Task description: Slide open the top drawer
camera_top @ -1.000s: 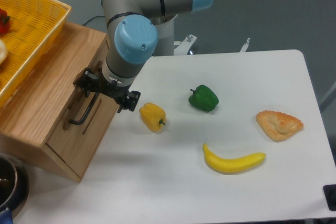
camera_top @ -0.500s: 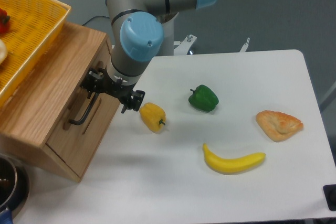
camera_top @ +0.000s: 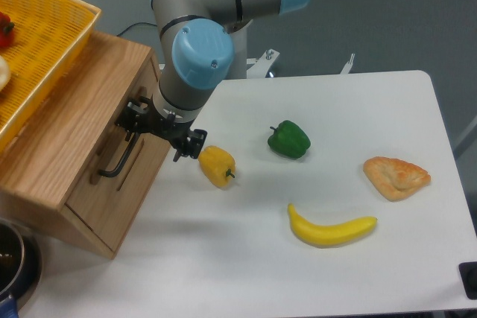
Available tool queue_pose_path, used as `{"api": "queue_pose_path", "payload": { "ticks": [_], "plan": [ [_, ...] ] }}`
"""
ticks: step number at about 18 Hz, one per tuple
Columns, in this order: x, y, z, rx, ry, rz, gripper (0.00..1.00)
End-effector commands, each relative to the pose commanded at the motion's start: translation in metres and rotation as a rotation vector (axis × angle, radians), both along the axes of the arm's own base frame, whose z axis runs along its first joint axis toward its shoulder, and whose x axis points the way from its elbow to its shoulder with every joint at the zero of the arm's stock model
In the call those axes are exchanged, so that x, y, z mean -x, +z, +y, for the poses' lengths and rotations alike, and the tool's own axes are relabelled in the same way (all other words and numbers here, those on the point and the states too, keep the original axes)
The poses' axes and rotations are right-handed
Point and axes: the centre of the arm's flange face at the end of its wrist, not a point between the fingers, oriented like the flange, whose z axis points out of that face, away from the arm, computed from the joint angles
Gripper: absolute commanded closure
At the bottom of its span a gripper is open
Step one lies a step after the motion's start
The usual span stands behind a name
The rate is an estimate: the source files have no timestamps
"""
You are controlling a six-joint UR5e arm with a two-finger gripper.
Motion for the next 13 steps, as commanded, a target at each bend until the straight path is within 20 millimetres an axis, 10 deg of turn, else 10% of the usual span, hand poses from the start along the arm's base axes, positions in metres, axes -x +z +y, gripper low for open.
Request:
{"api": "queue_pose_path", "payload": {
  "ticks": [13],
  "plan": [
    [0.0045,-0.0103,0.0044,-0.003,-0.002,0.009,0.00]
  ]
}}
